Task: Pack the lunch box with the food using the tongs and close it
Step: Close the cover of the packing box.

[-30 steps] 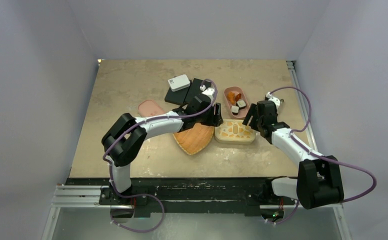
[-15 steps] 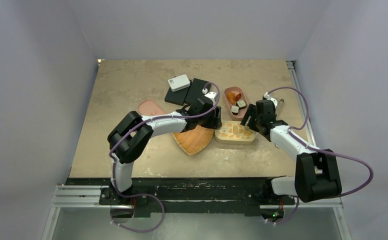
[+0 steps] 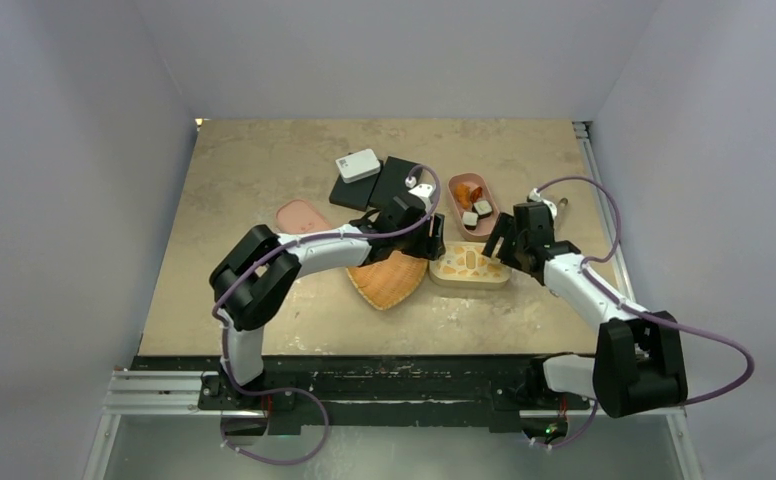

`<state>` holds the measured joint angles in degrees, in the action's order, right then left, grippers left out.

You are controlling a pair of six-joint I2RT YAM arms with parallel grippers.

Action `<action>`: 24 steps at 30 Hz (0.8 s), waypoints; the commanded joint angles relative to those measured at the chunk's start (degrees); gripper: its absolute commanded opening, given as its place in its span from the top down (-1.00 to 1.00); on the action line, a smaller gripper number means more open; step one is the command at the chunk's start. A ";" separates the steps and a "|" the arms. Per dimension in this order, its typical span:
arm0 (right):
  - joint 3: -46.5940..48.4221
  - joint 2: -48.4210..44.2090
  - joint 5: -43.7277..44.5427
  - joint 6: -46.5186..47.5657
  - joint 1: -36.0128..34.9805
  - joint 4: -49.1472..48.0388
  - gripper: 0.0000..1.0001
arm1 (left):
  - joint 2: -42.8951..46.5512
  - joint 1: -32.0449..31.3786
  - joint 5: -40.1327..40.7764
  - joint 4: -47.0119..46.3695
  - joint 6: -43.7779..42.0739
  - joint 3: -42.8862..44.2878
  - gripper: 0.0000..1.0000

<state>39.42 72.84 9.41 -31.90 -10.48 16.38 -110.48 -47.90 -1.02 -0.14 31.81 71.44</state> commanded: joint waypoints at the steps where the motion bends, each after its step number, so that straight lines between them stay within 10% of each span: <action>1: 2.79 -3.57 -1.89 -1.36 -0.06 4.14 -0.65 | 4.57 -0.74 -1.14 0.05 -0.87 0.38 -0.20; 24: -3.81 -1.03 -1.46 -21.61 0.10 9.32 -0.91 | 0.70 -5.19 6.78 7.32 -4.68 -1.46 -0.15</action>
<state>37.36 70.50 7.81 -50.96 -10.44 23.94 -108.79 -53.04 3.05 5.45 29.28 71.33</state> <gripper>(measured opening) 0.958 0.580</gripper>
